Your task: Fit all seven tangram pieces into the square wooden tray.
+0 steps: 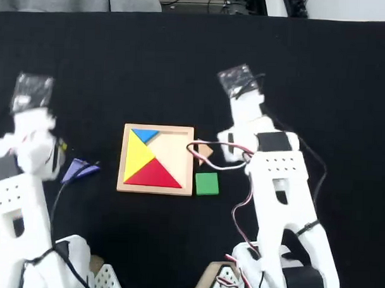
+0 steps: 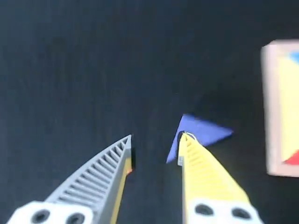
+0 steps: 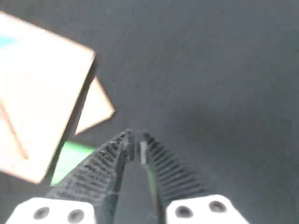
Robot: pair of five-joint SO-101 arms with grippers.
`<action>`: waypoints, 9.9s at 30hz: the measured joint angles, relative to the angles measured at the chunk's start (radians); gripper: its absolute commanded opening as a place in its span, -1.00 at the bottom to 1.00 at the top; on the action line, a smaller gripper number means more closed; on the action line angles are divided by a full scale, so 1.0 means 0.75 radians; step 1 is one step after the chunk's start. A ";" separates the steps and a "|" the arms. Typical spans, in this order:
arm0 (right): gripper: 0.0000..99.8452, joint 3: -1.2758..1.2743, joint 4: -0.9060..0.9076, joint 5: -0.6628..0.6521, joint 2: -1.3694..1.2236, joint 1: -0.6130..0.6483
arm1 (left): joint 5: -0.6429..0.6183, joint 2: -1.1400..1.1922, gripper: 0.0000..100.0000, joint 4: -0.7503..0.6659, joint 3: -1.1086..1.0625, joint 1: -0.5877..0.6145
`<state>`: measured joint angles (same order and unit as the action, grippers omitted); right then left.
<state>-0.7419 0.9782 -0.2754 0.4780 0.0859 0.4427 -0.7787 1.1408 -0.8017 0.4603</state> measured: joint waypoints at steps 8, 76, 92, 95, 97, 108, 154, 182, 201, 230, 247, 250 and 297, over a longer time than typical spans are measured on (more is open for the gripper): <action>-0.57 0.082 0.475 -0.518 0.006 0.184 | -0.113 -0.098 -0.67 -0.297 -0.583 0.180; -0.82 -0.086 0.086 -1.162 -0.542 0.448 | -0.207 -0.608 -0.67 -0.417 -0.968 0.299; -0.85 0.385 0.108 -0.526 -0.401 0.520 | -0.207 -0.608 -0.67 -0.417 -0.968 0.260; -0.85 0.417 0.059 -0.381 -0.487 0.599 | -0.207 -0.608 -0.67 -0.417 -0.968 0.260; -0.85 0.458 0.033 -0.342 -0.593 0.624 | -0.207 -0.608 -0.67 -0.417 -0.968 0.260; -0.85 1.000 0.170 -0.051 -1.160 0.651 | -0.207 -0.608 -0.67 -0.417 -0.968 0.260; -0.97 1.142 0.307 -0.033 -1.285 0.503 | -0.207 -0.608 -0.67 -0.417 -0.968 0.256; -0.97 1.277 0.389 -0.119 -1.358 0.450 | -0.207 -0.608 -0.67 -0.417 -0.968 0.256; -0.97 1.291 0.503 -0.121 -1.461 0.552 | -0.207 -0.608 -0.67 -0.417 -0.968 0.256; -0.98 0.493 0.321 -0.074 -0.779 0.336 | -0.207 -0.608 -0.67 -0.417 -0.968 0.256; -0.98 0.563 0.213 0.000 -1.013 0.301 | -0.207 -0.608 -0.67 -0.417 -0.968 0.256; -0.98 0.565 0.213 0.000 -1.015 0.219 | -0.207 -0.608 -0.67 -0.417 -0.968 0.256; -0.98 1.553 0.493 -0.002 -1.581 -0.035 | -0.213 -0.608 -0.67 -0.417 -0.968 0.256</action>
<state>0.4227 1.3479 -0.2770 -0.7081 0.0598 0.2831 -1.2344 0.8278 -1.5275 0.6521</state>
